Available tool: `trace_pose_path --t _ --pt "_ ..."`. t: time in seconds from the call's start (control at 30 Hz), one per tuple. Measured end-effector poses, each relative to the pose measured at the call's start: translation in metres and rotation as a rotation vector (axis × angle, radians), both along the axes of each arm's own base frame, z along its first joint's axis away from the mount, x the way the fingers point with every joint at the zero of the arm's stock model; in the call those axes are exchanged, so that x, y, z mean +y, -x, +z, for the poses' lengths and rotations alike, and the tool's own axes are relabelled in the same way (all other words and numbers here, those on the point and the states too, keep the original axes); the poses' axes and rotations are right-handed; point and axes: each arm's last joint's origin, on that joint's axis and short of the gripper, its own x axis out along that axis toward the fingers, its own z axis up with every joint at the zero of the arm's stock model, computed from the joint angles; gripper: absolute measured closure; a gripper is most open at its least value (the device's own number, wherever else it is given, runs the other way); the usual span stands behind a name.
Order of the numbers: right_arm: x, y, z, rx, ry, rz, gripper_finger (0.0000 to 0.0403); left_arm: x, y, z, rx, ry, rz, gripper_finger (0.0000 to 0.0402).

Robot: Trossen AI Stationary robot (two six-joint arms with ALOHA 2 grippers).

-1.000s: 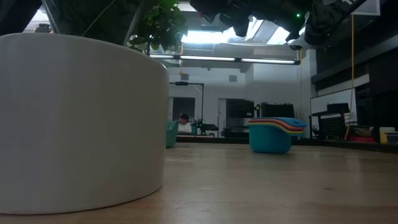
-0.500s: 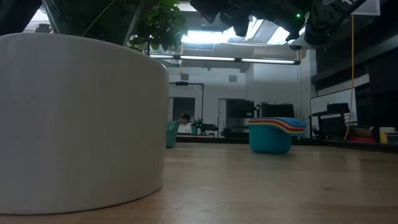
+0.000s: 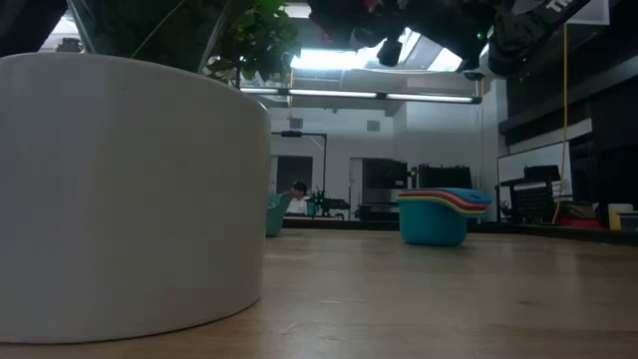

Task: Nest measuring cups in basket
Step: Stack the red measuring cup on top of the blue measuring cup

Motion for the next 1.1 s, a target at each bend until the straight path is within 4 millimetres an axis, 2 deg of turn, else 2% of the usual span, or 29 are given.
trace_pose_path --t 0.27,0.6,0.7,0.9,1.1 --pt "-0.004 -0.002 -0.007 0.076 0.07 -0.011 0.0352 0.005 -0.005 -0.011 0.017 0.036 -0.01 0.0401" --pt "-0.006 0.0 -0.009 0.081 0.162 0.005 0.0351 0.007 -0.005 -0.01 0.003 0.043 -0.006 0.0401" --pt "-0.012 0.003 -0.008 0.075 0.183 -0.011 0.0351 0.007 -0.005 -0.01 0.003 0.043 -0.007 0.0401" --pt "-0.027 0.011 -0.009 0.114 0.074 0.033 0.0351 0.007 -0.005 -0.01 0.004 0.045 -0.008 0.0401" --pt "-0.037 0.019 -0.01 0.144 0.114 0.083 0.0351 0.011 -0.005 -0.01 0.009 0.051 -0.005 0.0401"
